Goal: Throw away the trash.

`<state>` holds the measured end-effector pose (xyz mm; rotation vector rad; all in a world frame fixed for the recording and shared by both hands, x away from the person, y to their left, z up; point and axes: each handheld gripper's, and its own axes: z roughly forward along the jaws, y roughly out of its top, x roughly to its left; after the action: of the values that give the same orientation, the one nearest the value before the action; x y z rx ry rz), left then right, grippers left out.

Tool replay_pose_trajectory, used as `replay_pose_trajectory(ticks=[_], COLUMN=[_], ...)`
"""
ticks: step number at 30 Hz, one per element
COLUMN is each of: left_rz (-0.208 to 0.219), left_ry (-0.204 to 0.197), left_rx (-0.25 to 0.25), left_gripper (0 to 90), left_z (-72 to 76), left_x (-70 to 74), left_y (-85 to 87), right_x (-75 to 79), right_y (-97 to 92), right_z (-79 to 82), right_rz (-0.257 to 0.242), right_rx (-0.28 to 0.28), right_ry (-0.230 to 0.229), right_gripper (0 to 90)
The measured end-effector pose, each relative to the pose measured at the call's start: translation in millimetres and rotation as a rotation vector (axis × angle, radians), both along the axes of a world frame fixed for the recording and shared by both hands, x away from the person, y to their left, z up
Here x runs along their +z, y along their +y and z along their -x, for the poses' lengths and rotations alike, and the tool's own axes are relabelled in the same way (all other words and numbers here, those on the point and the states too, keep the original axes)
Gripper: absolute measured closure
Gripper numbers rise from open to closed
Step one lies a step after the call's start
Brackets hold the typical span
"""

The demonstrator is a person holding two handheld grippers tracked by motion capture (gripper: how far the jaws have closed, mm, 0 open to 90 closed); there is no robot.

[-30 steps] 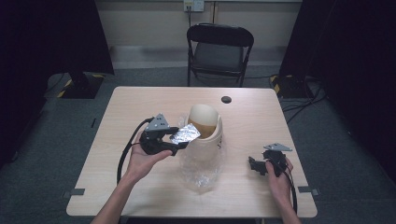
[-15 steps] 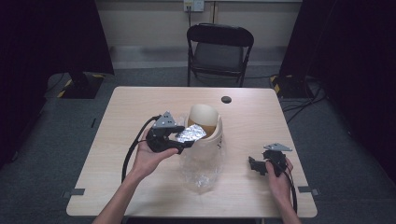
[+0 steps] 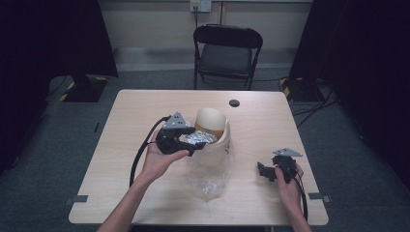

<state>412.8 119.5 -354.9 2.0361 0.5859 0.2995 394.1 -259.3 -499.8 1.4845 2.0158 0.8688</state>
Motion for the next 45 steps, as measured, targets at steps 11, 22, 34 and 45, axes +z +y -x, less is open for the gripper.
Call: replay_pose_trajectory(ticks=[11, 22, 34, 45], left_rz=[0.002, -0.018, -0.021, -0.013], left_ry=[0.014, 0.044, 0.048, 0.030], left_rx=[0.016, 0.029, 0.022, 0.027], left_gripper=[34.0, 33.9, 30.9, 25.9], left_z=[-11.3, -17.6, -20.4, -13.9], left_x=[-3.0, -10.6, -13.8, -8.9], left_y=[-9.6, -20.5, -25.0, -19.7], right_x=[0.0, 0.0, 0.0, 0.0], right_y=[0.0, 0.0, 0.0, 0.1], right_z=[0.0, 0.0, 0.0, 0.0], right_rz=[0.000, 0.000, 0.000, 0.000], right_rx=[0.000, 0.001, 0.001, 0.000], right_ry=[0.000, 0.000, 0.000, 0.000], right_gripper=[12.6, 12.6, 12.6, 12.6])
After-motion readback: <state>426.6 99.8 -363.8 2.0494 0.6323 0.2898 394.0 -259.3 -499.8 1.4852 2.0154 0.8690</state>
